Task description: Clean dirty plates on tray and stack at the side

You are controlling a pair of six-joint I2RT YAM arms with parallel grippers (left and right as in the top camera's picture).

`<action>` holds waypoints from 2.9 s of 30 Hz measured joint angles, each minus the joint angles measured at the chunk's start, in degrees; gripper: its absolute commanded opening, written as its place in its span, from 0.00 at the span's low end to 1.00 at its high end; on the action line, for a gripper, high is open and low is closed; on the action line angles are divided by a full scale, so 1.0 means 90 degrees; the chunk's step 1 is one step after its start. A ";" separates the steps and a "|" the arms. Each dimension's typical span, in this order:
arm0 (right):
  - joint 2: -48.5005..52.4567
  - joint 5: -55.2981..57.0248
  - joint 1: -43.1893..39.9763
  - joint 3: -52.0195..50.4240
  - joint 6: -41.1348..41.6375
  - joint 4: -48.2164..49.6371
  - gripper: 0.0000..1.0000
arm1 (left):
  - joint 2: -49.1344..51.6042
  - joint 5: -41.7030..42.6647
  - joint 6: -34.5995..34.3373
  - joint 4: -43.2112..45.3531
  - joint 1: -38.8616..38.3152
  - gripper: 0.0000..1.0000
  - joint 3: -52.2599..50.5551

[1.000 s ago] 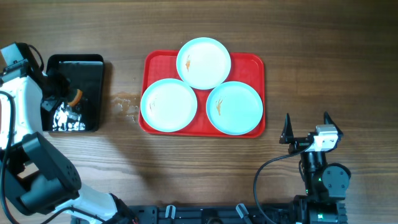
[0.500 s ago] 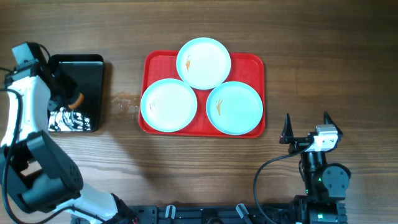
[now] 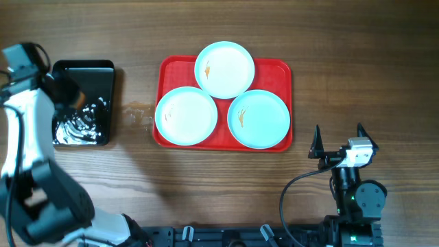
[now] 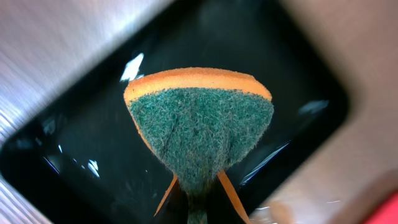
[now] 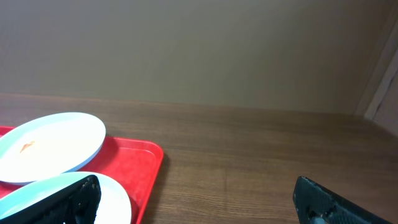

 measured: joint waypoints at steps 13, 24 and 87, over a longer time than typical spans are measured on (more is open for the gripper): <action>0.0000 0.0002 0.0000 0.0000 -0.0002 0.0000 1.00 | -0.1433 -0.0129 0.0005 0.0437 0.0002 0.04 0.0267; 0.0000 0.0000 0.0000 0.0000 -0.0002 0.0000 1.00 | -0.1122 0.0097 0.0024 0.0641 0.0002 0.04 -0.0180; 0.0000 0.0000 0.0000 0.0000 -0.0002 0.0000 1.00 | -0.0789 0.2081 0.0833 0.0906 0.0381 0.04 0.0087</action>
